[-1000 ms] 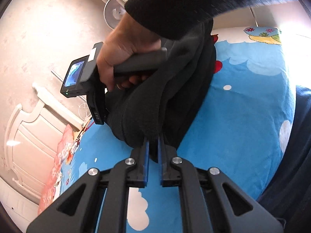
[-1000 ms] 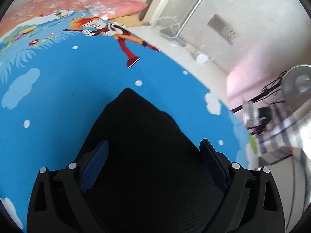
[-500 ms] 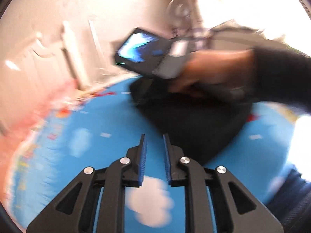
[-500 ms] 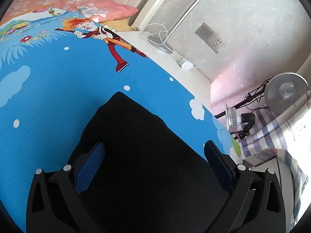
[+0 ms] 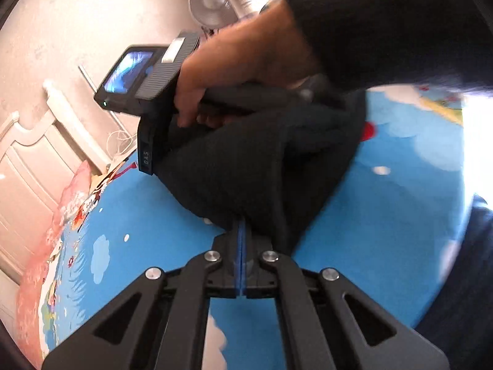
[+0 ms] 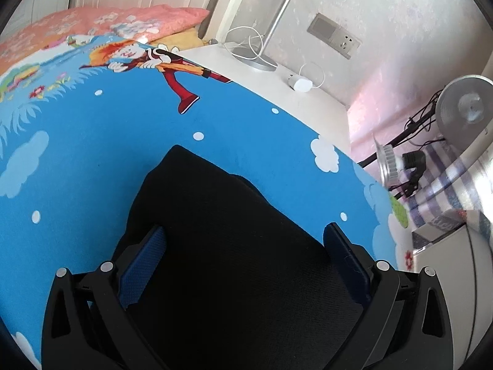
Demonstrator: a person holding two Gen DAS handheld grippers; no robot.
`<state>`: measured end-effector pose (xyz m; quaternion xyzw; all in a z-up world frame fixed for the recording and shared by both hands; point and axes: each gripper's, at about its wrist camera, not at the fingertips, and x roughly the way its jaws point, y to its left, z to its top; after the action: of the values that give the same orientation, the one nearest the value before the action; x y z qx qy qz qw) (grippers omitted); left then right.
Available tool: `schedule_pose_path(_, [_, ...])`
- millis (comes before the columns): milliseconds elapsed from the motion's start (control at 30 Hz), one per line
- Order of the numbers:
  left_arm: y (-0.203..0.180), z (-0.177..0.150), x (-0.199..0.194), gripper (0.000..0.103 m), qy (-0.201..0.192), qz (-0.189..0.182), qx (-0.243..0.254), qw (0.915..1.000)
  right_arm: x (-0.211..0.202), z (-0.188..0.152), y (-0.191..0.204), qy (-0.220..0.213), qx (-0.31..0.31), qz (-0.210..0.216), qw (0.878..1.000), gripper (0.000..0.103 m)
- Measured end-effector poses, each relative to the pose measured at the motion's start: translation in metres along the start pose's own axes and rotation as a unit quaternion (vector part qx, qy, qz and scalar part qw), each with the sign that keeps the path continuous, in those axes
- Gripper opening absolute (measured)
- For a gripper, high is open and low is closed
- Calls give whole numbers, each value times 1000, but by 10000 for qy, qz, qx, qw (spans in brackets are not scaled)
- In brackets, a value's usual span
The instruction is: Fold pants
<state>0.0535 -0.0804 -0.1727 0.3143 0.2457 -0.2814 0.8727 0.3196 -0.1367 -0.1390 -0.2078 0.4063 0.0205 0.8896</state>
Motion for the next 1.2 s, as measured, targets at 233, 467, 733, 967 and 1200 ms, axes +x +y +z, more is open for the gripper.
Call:
schedule_pose_path(233, [89, -5, -41, 59, -601, -146, -1980, 9782, -65, -32, -101, -488, 2052, 498, 9762, 96])
schedule_pose_path(467, [111, 21, 6, 52, -366, -839, -2391, 9667, -98, -128, -152, -165, 1934, -873, 9771, 96])
schedule_pose_path(733, [72, 11, 41, 18, 331, -1266, -2000, 9710, -70, -186, -173, 39, 2364, -696, 9691, 96])
schedule_pose_path(967, [91, 16, 12, 26, 359, -1183, -2068, 9706, -75, -199, -185, -60, 2761, -361, 9604, 96])
schedule_pose_path(1200, [114, 95, 24, 62, -393, -970, -1907, 9761, -101, -219, -189, -54, 3033, -654, 9506, 96])
